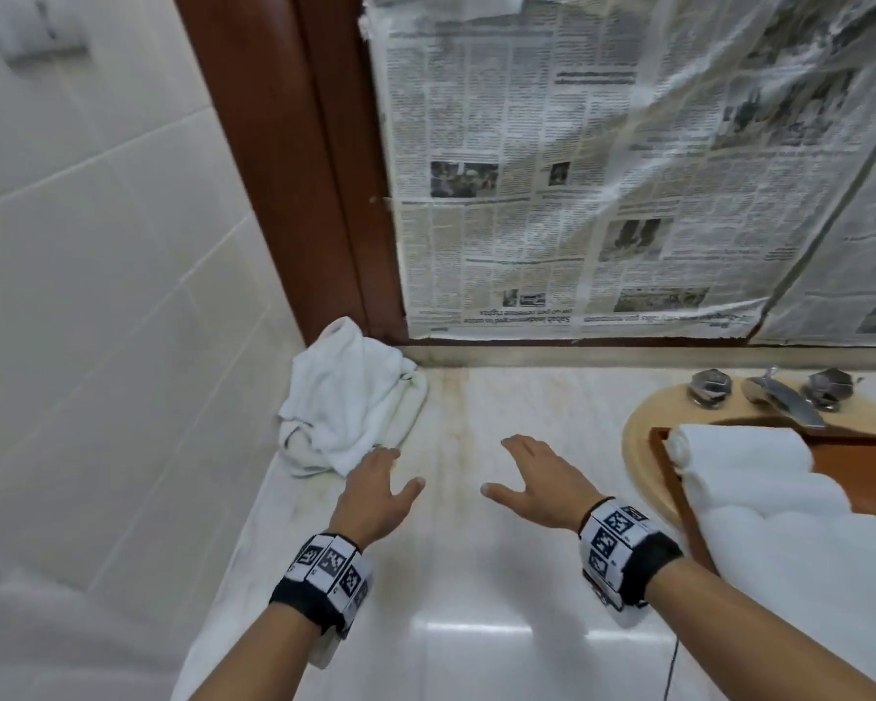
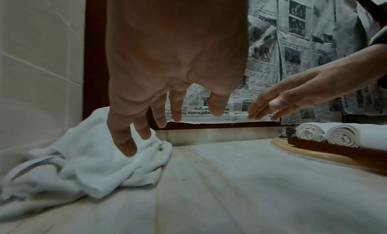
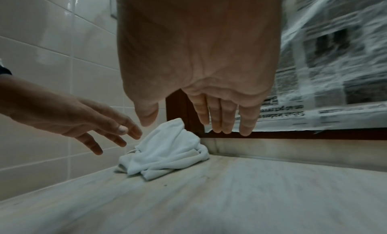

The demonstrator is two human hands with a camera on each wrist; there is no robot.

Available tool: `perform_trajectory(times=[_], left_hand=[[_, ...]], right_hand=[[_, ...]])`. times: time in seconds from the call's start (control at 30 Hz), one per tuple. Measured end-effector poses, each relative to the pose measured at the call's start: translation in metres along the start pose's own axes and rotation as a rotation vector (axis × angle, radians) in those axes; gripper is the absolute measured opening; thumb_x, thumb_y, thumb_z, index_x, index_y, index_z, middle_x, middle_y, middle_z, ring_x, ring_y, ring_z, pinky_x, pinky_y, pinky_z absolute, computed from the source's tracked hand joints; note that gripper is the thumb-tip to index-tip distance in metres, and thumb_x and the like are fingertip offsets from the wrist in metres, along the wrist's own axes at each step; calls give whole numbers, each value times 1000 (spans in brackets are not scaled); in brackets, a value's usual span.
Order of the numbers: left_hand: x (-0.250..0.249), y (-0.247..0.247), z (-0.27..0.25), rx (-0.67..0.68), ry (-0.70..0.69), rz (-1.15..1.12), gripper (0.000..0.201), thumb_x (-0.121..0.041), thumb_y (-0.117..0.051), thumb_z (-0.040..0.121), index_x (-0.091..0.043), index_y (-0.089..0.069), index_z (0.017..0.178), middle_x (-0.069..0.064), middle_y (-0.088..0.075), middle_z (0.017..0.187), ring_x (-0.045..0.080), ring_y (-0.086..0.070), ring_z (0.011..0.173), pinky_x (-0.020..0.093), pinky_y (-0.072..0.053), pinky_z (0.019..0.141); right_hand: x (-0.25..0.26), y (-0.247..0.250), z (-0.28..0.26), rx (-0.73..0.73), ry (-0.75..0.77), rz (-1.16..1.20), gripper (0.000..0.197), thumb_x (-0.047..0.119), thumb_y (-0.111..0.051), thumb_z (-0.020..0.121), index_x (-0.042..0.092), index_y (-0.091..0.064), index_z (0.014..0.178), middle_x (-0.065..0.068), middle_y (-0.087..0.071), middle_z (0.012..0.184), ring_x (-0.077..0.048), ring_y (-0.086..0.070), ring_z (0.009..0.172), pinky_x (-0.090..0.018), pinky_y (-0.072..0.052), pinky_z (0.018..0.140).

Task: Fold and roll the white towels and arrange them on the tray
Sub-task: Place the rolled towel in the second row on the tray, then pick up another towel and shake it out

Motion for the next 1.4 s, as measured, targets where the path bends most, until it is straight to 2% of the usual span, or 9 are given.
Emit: perform_trajectory(times=[0.43, 0.63, 0.8, 0.97, 1.03, 1.13, 1.2, 1.27, 1.4], left_hand=[[70, 30, 44, -42, 203, 103, 65, -44, -62, 93, -19, -38, 148, 3, -32, 156, 30, -37, 136, 47, -39, 108], [91, 38, 94, -79, 237, 169, 71, -38, -63, 92, -17, -31, 151, 6, -22, 161, 28, -23, 147, 45, -32, 114], [100, 40, 127, -122, 250, 131, 76, -32, -68, 89, -15, -28, 151, 7, -24, 158, 34, -37, 136, 45, -36, 111], [101, 37, 150, -217, 264, -4, 75, -27, -71, 88, -22, -31, 151, 4, -34, 150, 30, -45, 129, 46, -38, 109], [99, 40, 156, -260, 254, -67, 57, -19, -70, 89, -21, -46, 141, 4, -51, 135, 25, -55, 117, 41, -45, 100], [95, 45, 158, -376, 241, -137, 18, -8, -65, 90, -21, -65, 103, -3, -66, 97, 12, -63, 85, 31, -52, 83], [91, 47, 156, -396, 236, -151, 18, -6, -61, 90, -23, -67, 88, -9, -67, 85, 8, -64, 79, 19, -49, 73], [84, 50, 152, -382, 234, -184, 16, -9, -63, 90, -23, -69, 86, -12, -69, 82, 2, -64, 77, 7, -43, 67], [68, 63, 140, -422, 178, -308, 16, -7, -65, 87, -20, -74, 92, -12, -72, 86, -3, -64, 78, 4, -44, 71]], right_hand=[[60, -39, 105, 119, 182, 48, 78, 59, -49, 95, 14, -23, 153, -2, -27, 158, -19, -29, 142, -32, -34, 110], [67, -58, 156, 129, 242, 79, 74, 51, -53, 95, 12, -26, 152, -5, -30, 156, -21, -33, 139, -33, -34, 108], [81, -71, 198, 141, 284, 71, 73, 49, -55, 94, 10, -28, 150, -8, -32, 153, -24, -33, 137, -35, -35, 107], [94, -86, 229, 133, 327, 91, 69, 47, -60, 91, 11, -35, 145, -7, -39, 146, -25, -36, 132, -36, -38, 103], [99, -95, 235, 136, 352, 75, 67, 49, -65, 87, 13, -40, 138, -7, -43, 139, -25, -40, 125, -37, -41, 98], [104, -108, 239, 151, 353, 20, 74, 57, -68, 79, 13, -42, 133, -6, -46, 134, -27, -44, 119, -41, -43, 93], [108, -116, 242, 131, 326, -30, 68, 53, -66, 81, 14, -42, 131, -6, -46, 130, -28, -45, 116, -42, -43, 91], [112, -118, 244, 62, 304, -66, 45, 39, -58, 89, 14, -46, 124, -5, -49, 124, -28, -48, 111, -39, -40, 86], [112, -108, 245, 3, 319, 2, 14, 21, -42, 97, 17, -53, 103, -3, -53, 104, -26, -51, 98, -36, -34, 76]])
Point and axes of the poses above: each hand's wrist, its own z-axis towards the middle knuckle, its own y-axis out of the back of the hand, x = y × z, the point moved 1 cm from there along z, towards the middle knuckle
